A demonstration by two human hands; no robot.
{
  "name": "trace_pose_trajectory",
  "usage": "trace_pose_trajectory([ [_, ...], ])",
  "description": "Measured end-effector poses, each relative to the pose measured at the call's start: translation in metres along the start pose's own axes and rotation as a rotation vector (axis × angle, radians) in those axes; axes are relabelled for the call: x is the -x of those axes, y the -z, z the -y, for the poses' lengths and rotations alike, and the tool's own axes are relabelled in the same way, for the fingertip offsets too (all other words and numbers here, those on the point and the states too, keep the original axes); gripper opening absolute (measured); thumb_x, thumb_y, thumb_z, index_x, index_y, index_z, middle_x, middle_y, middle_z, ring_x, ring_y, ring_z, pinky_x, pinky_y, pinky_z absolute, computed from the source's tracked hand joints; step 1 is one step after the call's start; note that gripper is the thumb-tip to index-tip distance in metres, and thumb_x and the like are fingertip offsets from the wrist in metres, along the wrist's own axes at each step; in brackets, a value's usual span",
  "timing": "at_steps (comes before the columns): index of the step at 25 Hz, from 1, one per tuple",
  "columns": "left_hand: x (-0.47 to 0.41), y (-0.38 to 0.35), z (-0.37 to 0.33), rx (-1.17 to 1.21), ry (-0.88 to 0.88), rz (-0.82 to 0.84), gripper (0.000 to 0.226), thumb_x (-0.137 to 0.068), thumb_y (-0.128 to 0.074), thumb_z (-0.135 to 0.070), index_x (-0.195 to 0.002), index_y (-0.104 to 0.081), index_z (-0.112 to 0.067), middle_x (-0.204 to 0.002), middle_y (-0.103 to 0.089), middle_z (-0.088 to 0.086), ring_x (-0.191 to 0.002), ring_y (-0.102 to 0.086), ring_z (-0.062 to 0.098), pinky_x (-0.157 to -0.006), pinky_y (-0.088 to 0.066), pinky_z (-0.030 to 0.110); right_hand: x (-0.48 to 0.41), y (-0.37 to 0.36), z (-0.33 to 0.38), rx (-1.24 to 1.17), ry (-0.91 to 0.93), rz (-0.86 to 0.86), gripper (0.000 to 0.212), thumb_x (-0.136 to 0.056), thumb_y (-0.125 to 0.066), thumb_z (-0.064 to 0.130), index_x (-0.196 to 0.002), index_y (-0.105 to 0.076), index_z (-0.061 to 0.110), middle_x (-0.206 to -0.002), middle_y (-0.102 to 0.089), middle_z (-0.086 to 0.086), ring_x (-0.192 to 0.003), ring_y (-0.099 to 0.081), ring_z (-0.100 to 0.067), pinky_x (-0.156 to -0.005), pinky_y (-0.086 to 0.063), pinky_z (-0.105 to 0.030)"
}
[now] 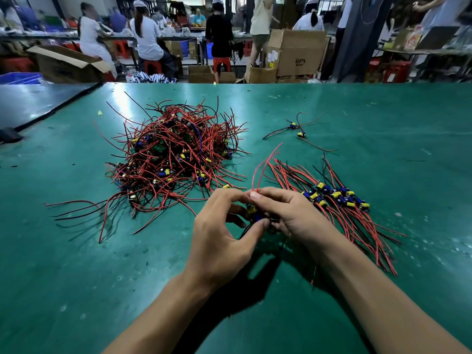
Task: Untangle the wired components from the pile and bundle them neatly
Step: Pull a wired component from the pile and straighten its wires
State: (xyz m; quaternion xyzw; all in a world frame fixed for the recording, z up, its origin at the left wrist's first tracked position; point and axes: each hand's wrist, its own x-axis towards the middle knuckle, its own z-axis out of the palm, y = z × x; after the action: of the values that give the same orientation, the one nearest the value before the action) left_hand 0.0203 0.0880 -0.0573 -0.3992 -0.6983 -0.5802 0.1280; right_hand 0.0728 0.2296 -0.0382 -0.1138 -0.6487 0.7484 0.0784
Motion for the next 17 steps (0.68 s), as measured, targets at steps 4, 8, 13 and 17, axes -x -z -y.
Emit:
trace_pose_trajectory([
  [4, -0.003, -0.002, -0.004, 0.411, 0.486, 0.009, 0.036, -0.078, -0.079, -0.005, -0.103, -0.055, -0.012, -0.1, -0.065, 0.01, -0.063, -0.069, 0.032, -0.055, -0.058, 0.036, 0.0, -0.001, -0.001, -0.064, 0.043, -0.056, 0.017, -0.07, -0.078, 0.031, -0.081, -0.08, 0.018, -0.08, -0.073, -0.004, -0.066, -0.063, -0.01, -0.053, -0.047, -0.017],
  [8, -0.005, 0.002, 0.0, 0.643, 0.659, 0.127, 0.023, -0.082, -0.07, -0.002, -0.104, -0.061, -0.005, -0.082, -0.071, 0.014, -0.063, -0.07, 0.03, -0.057, -0.058, 0.032, -0.001, 0.0, -0.002, -0.109, 0.029, -0.08, 0.012, -0.069, -0.079, 0.026, -0.076, -0.076, 0.017, -0.074, -0.066, -0.005, -0.06, -0.053, -0.013, -0.052, -0.041, -0.022],
  [13, -0.006, 0.004, 0.003, 0.745, 0.721, 0.233, 0.031, -0.071, -0.073, -0.012, -0.102, -0.071, -0.01, -0.083, -0.064, 0.019, -0.066, -0.069, 0.03, -0.058, -0.057, 0.028, -0.001, 0.006, -0.002, 0.011, 0.087, -0.146, 0.011, -0.079, -0.079, 0.019, -0.085, -0.072, 0.013, -0.069, -0.066, -0.001, -0.051, -0.055, -0.013, -0.051, -0.046, -0.022],
  [17, -0.005, 0.002, 0.004, 0.683, 0.756, 0.28, 0.019, -0.081, -0.071, -0.008, -0.099, -0.068, -0.006, -0.079, -0.06, 0.015, -0.063, -0.068, 0.029, -0.056, -0.056, 0.028, -0.002, 0.012, -0.003, 0.255, 0.162, -0.236, 0.015, -0.089, -0.075, 0.022, -0.088, -0.067, 0.01, -0.057, -0.059, 0.008, -0.045, -0.049, -0.01, -0.045, -0.04, -0.018],
])
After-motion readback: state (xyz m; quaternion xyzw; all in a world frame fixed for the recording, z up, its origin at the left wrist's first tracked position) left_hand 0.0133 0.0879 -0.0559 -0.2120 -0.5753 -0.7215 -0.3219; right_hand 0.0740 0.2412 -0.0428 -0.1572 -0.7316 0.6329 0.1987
